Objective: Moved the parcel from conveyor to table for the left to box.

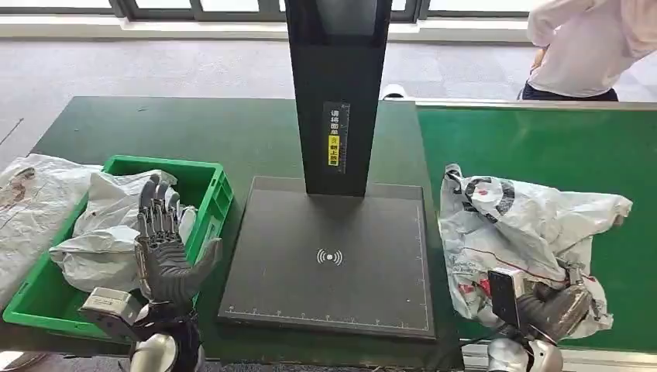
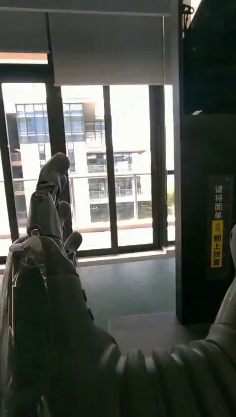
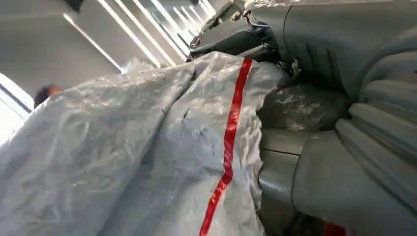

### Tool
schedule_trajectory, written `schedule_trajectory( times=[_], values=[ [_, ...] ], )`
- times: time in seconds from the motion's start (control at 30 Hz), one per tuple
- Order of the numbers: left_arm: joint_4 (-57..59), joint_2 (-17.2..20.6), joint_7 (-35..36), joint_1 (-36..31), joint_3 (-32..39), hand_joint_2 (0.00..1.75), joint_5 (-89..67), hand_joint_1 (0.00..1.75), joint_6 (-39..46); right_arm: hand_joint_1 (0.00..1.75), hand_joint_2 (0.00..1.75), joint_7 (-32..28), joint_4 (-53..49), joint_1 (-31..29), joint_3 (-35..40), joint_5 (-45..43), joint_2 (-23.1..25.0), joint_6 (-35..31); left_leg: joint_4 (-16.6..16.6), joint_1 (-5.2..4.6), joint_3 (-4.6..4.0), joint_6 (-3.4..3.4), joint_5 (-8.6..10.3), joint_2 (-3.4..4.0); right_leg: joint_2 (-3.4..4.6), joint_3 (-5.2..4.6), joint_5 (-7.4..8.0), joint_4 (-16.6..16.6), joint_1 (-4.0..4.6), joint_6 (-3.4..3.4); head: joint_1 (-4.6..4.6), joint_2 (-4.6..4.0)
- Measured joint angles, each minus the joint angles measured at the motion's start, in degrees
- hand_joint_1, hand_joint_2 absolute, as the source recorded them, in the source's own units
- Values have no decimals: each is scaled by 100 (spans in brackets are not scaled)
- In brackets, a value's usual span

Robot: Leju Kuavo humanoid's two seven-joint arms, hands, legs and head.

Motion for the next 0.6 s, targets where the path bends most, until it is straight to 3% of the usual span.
schedule_trajectory(
  times=[0.4,0.6],
  values=[
    [217,28,0,-243,-118,175,74,0,-55,175,175,-9,-1053,333,779,-304,2,2,0,-2,1,-1,1,3,5,0,2,1,-2,1,2,0],
    [221,61,0,-243,-182,175,129,0,66,175,175,-39,-1995,661,2474,-86,-35,7,-8,-2,0,-4,-1,12,14,-12,0,2,1,-2,0,0]
  ],
)
